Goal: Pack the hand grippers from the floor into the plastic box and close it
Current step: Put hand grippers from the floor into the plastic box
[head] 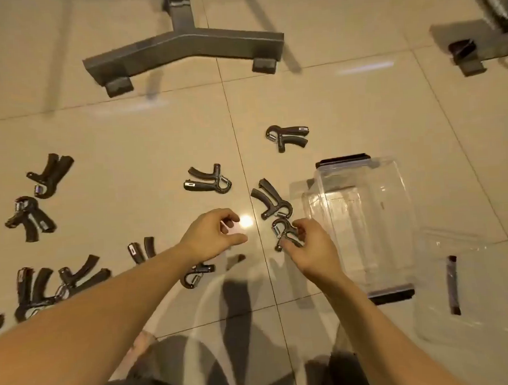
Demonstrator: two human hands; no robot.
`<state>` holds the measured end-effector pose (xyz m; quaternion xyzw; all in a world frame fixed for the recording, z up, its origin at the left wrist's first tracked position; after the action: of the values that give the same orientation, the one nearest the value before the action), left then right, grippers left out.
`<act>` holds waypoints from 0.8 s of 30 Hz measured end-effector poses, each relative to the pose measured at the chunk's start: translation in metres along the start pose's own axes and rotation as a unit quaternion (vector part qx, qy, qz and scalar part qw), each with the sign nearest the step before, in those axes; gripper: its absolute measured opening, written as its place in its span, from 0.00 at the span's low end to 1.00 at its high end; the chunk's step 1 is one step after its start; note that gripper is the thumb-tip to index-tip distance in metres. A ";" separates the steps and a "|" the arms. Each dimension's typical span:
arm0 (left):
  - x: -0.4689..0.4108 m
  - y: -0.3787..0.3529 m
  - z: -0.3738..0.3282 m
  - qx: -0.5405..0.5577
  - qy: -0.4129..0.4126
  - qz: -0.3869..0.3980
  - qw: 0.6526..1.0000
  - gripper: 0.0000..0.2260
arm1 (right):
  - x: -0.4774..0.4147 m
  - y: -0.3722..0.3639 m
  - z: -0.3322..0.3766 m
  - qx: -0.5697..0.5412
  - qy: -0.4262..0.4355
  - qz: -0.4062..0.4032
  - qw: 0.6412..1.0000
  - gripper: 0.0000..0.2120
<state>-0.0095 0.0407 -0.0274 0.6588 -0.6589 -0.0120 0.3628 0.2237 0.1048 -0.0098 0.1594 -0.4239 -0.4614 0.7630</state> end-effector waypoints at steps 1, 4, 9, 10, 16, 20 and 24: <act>-0.017 -0.016 0.010 -0.002 -0.007 0.007 1.000 0.20 | -0.012 -0.016 -0.018 0.014 -0.005 0.000 1.000 0.19; -0.073 -0.055 0.042 -0.044 -0.049 0.011 0.998 0.26 | -0.045 -0.062 -0.068 0.062 -0.044 -0.001 0.997 0.18; -0.164 -0.098 0.074 -0.178 -0.198 -0.003 0.964 0.30 | -0.093 -0.119 -0.122 0.126 0.016 -0.033 0.991 0.20; -0.180 -0.104 0.076 -0.218 -0.229 -0.002 0.949 0.32 | -0.101 -0.126 -0.129 0.154 0.028 -0.045 0.987 0.21; -0.237 -0.130 0.095 -0.413 -0.299 0.058 0.859 0.34 | -0.119 -0.139 -0.164 0.242 0.054 -0.107 0.963 0.24; -0.226 -0.121 0.097 -0.443 -0.314 0.041 0.839 0.38 | -0.111 -0.138 -0.178 0.217 0.047 -0.084 0.971 0.26; -0.202 -0.118 0.111 -0.426 -0.290 0.009 0.857 0.35 | -0.105 -0.139 -0.186 0.193 0.034 -0.092 0.976 0.29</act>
<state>0.0105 0.1511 -0.2606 0.4004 -0.6707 -0.4789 0.4006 0.2699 0.0924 -0.2604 0.3576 -0.4625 -0.4337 0.6857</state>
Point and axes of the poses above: each hand's wrist, its own x-axis away from the middle knuckle, its own y-axis out of the back of the hand, z = x × y, the point moved 5 cm from there along -x, towards the middle knuckle, and after that the axes turned 7 degrees about -y, right-handed, at the moved point
